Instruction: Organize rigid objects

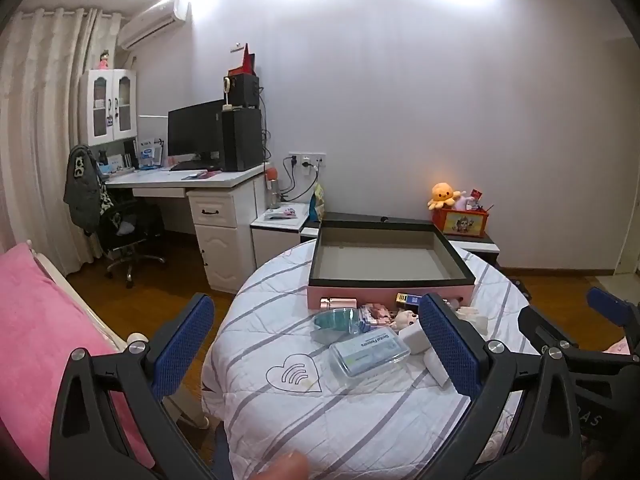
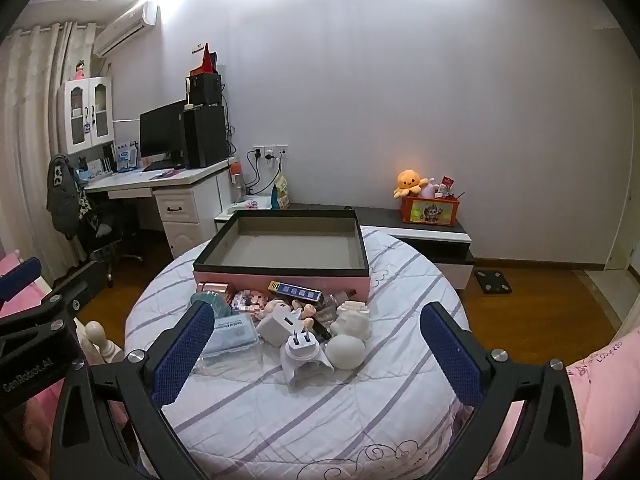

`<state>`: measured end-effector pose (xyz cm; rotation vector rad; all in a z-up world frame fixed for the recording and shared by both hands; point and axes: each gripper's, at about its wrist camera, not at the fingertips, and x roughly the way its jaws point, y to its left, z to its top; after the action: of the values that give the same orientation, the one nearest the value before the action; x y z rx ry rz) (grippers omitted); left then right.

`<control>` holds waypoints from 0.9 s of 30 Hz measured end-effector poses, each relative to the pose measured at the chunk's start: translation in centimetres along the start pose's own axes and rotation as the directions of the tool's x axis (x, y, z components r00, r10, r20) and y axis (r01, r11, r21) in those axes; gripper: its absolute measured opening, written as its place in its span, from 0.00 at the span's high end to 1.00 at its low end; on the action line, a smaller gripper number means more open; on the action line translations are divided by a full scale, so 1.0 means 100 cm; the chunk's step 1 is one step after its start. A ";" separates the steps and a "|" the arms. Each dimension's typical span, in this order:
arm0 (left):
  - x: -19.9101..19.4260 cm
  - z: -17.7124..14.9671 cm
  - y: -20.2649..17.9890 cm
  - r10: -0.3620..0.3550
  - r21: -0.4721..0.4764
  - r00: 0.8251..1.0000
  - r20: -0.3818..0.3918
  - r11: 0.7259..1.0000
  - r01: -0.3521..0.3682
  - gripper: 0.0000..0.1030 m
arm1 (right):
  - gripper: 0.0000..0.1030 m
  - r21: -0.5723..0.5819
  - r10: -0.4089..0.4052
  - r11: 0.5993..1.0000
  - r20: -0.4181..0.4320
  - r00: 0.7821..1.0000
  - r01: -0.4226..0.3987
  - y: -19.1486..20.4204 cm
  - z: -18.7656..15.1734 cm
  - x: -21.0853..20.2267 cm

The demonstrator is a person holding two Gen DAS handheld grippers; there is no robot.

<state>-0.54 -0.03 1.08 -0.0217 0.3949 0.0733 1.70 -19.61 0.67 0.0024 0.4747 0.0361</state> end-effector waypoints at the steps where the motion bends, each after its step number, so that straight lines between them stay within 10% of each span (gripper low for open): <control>1: 0.001 0.000 0.000 0.001 -0.001 1.000 -0.001 1.000 -0.001 0.00 | 0.00 0.001 -0.002 1.000 0.000 1.000 0.002 0.000 0.000 0.000; 27: 0.002 -0.007 0.001 -0.020 -0.010 1.000 -0.007 1.000 0.020 0.00 | 0.00 0.029 -0.008 1.000 0.017 1.000 0.008 -0.008 0.002 -0.003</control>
<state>-0.68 0.01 0.35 -0.0362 0.4018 0.0551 1.57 -20.40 0.93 0.0294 0.4582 0.0211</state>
